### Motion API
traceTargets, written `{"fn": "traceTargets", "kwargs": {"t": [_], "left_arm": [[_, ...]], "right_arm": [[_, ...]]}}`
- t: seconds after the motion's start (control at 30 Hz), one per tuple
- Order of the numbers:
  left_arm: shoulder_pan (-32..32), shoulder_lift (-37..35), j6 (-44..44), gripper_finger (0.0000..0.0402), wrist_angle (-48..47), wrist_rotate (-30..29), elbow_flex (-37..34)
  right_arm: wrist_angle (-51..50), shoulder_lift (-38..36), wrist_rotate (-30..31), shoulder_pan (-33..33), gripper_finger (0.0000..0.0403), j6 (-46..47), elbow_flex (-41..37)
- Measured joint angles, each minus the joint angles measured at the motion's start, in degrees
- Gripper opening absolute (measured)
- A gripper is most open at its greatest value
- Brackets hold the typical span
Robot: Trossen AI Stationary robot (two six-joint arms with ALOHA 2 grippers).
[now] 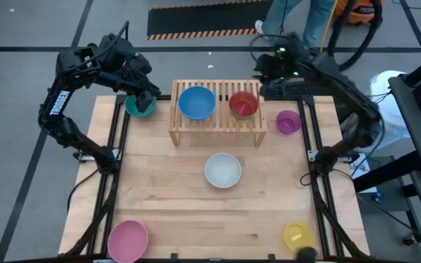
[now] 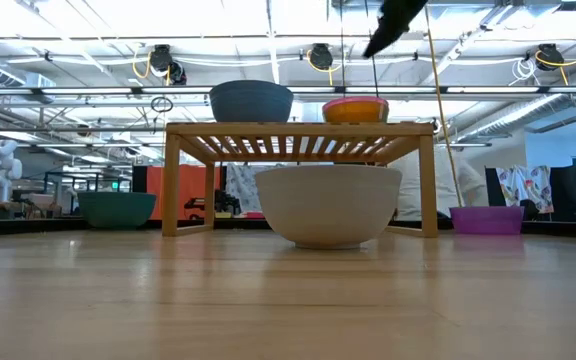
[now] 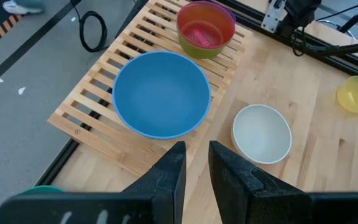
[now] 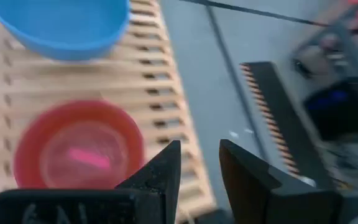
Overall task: Place and stack bowls onto a shelf
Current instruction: Stack the yellow bowl on top of the red bowl on the shelf
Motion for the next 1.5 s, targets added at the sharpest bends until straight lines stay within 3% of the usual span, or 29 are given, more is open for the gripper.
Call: {"fn": "traceTargets", "kwargs": {"t": [0.2,0.5,0.57,0.7,0.8,0.9,1.0,1.17,1.5], "left_arm": [[0.0,0.0,0.43,0.0074,0.0,0.0,0.0],[0.0,0.0,2.71,0.0074,0.0,0.0,0.0],[0.0,0.0,2.87,0.0074,0.0,0.0,0.0],[0.0,0.0,2.96,0.0074,0.0,0.0,0.0],[0.0,0.0,2.98,0.0074,0.0,0.0,0.0],[0.0,0.0,2.96,0.0074,0.0,0.0,0.0],[0.0,0.0,2.96,0.0074,0.01,0.0,0.0],[0.0,0.0,2.96,0.0074,0.0,0.0,0.0],[0.0,0.0,6.44,0.0074,0.0,0.02,-0.02]], "right_arm": [[-10.79,-7.72,9.66,2.7,0.0104,-0.03,0.0],[-33.93,-14.9,9.24,8.96,0.0094,5.64,0.01],[-33.45,-16.12,6.3,10.73,0.0093,10.6,-0.97],[-33.82,-17.55,-7.84,13.33,0.0093,16.26,-2.05],[-34.01,-17.75,-9.46,15.98,0.0093,23.75,-3.66],[-33.78,-17.86,-10.9,18.39,0.0093,25.62,-6.43],[-33.75,-18.46,-17.3,21.2,0.0093,27.73,-10.32],[-33.91,-20.24,-27.06,26.14,0.0093,34.2,-19.28],[-33.86,-23.48,-36.18,38.32,0.0093,47.65,-38.52]]}}
